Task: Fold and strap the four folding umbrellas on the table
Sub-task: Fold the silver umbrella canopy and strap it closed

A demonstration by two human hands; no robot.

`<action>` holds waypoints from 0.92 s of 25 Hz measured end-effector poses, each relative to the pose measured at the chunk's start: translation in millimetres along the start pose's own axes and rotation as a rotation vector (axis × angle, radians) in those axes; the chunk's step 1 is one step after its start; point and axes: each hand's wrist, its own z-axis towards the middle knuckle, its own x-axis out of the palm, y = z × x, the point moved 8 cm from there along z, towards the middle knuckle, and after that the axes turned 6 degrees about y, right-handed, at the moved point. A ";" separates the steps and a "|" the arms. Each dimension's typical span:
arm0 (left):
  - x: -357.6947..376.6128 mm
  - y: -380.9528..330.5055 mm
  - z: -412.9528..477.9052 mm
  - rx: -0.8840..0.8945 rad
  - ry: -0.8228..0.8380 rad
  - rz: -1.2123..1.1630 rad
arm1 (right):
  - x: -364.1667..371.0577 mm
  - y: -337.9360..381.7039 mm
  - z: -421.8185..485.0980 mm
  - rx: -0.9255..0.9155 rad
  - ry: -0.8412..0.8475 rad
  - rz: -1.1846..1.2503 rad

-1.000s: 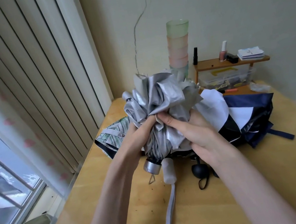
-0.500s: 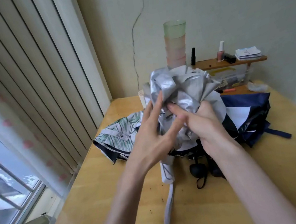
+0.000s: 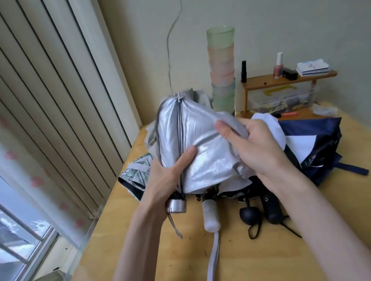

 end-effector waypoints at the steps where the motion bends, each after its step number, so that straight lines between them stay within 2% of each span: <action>1: -2.9 1.2 0.9 0.007 -0.013 0.016 | -7.9 1.4 2.2 -0.070 -0.034 -0.160; 2: -7.1 2.8 1.9 0.011 -0.041 0.033 | -13.2 2.2 3.2 -0.113 -0.064 -0.261; 4: -17.1 3.2 4.2 0.032 -0.120 0.061 | -20.3 3.6 1.4 -0.100 -0.096 -0.277; 7: -31.1 1.5 4.8 0.077 -0.258 0.080 | -19.2 -6.8 2.2 0.058 0.089 -0.161; 9: -41.6 -1.0 3.4 0.121 -0.336 0.088 | -24.2 -11.2 1.1 0.088 0.201 -0.145; 11: -55.7 -2.0 2.5 0.150 -0.387 0.069 | -37.8 -9.6 1.6 0.059 0.179 -0.185; 17: -73.8 -2.0 3.5 0.191 -0.381 0.054 | -46.3 2.8 3.8 -0.073 -0.024 -0.135; 19: -70.0 -2.5 4.2 0.200 -0.384 0.056 | -46.9 -2.9 4.2 -0.090 -0.207 -0.130; 21: -68.5 -2.0 4.7 0.219 -0.414 0.047 | -56.1 2.9 -9.3 -0.171 -0.525 -0.221; 22: -67.2 -2.1 4.6 0.226 -0.424 0.041 | -57.0 11.0 -17.5 -0.252 -0.616 -0.258; 23: -65.6 -2.7 4.0 0.235 -0.431 0.034 | -53.6 18.8 -20.0 -0.317 -0.601 -0.260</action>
